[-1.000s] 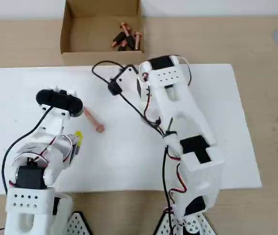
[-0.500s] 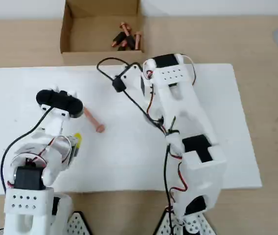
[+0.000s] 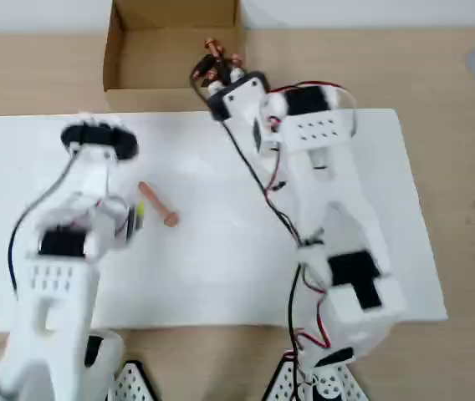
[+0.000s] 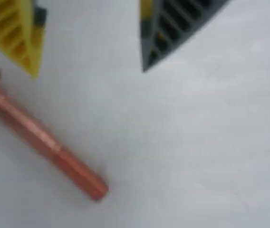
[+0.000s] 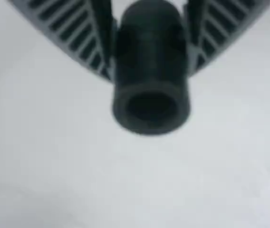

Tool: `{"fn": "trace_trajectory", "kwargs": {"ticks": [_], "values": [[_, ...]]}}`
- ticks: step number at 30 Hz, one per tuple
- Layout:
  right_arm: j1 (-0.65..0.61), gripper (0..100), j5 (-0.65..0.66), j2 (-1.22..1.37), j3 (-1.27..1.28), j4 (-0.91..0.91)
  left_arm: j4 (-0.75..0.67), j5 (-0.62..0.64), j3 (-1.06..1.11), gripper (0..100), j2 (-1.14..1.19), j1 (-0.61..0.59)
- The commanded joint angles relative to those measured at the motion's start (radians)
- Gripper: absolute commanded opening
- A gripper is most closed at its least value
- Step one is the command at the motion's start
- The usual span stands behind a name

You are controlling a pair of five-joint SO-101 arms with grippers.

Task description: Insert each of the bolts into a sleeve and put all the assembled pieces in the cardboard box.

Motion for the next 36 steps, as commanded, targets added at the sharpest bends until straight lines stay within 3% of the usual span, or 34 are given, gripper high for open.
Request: {"fn": "trace_trajectory", "kwargs": {"ticks": [1,5,12,23,36], "values": [[0.05,5.8,-0.006,-0.15,0.11,-0.046,0.114,0.087,-0.282,16,0.297,0.091],[0.097,5.8,-0.002,-0.297,0.297,-0.121,0.215,0.17,-0.471,16,0.503,0.137],[0.14,5.8,0.0,-0.547,0.573,-0.198,0.439,0.316,-0.671,16,0.593,0.13],[0.14,5.8,0.0,-0.691,0.644,-0.196,0.508,0.873,-0.717,16,0.753,0.127],[0.134,5.8,0.0,-0.697,0.644,-0.183,0.473,0.91,-0.876,15,1.061,0.132]]}}
